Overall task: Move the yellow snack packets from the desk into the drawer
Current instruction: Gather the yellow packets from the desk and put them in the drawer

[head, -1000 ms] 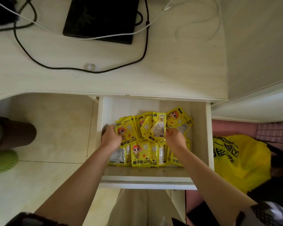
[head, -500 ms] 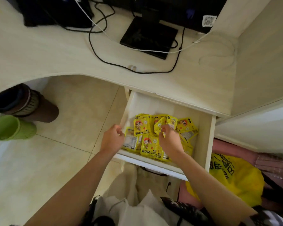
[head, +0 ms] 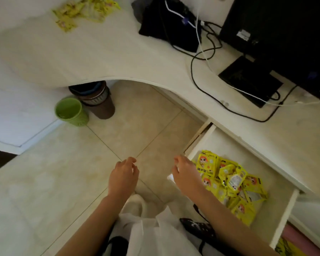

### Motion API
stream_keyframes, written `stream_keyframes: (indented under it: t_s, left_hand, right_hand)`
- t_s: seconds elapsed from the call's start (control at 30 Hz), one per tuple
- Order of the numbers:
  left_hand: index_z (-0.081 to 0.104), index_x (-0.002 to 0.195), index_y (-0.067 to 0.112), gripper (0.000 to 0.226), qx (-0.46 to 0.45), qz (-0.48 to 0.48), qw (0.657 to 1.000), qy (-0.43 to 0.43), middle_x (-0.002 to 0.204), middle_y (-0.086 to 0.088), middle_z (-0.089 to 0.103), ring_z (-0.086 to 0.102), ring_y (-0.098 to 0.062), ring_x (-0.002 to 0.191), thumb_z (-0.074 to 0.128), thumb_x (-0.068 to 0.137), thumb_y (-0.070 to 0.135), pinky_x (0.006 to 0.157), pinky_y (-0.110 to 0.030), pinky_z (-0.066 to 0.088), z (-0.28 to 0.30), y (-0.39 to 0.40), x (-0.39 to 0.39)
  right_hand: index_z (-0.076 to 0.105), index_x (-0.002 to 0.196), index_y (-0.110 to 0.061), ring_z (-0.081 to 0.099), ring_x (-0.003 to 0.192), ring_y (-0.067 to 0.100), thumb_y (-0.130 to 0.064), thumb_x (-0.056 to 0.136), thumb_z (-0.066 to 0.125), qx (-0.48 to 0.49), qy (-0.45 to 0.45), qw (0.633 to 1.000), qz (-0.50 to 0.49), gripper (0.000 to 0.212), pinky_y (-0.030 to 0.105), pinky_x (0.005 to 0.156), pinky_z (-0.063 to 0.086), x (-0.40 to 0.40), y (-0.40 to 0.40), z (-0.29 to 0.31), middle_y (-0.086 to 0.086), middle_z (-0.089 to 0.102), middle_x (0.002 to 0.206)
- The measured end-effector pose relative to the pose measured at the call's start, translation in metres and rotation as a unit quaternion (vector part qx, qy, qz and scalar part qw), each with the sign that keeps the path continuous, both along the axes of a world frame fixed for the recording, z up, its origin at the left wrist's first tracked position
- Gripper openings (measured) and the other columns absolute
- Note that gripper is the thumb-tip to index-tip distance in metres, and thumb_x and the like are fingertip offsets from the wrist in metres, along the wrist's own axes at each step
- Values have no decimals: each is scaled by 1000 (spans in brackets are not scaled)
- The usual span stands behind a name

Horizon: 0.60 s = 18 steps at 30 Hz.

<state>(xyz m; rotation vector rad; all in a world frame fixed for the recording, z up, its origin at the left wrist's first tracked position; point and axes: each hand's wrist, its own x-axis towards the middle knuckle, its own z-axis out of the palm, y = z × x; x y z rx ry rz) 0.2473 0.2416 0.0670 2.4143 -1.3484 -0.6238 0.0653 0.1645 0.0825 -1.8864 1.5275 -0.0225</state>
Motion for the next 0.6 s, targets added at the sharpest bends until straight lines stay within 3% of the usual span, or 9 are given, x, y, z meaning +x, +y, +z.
stream_keyframes:
  t_s: [0.33, 0.47, 0.6]
  left_hand:
    - [60, 116, 15, 25, -10, 56, 997, -61, 102, -2, 68, 59, -22, 98, 46, 96, 20, 77, -37, 52, 13, 8, 169]
    - [60, 116, 17, 25, -9, 69, 995, -73, 103, 0, 68, 58, -21, 100, 46, 96, 22, 79, -36, 52, 17, -9, 217]
    - [61, 115, 17, 24, -16, 77, 993, -86, 105, 0, 69, 58, -21, 100, 48, 95, 23, 78, -36, 52, 21, -39, 255]
  right_hand:
    - [44, 135, -12, 53, 116, 18, -21, 100, 39, -3, -15, 996, 83, 37, 29, 92, 46, 162, -31, 6, 5, 54, 131]
    - [45, 134, -15, 52, 101, 11, -24, 100, 39, -24, -23, 995, 99, 36, 21, 82, 42, 214, -53, 12, 2, 56, 125]
    - [45, 134, -15, 56, 110, 17, -25, 100, 40, -47, -13, 992, 120, 36, 22, 81, 40, 258, -87, 18, 3, 58, 126]
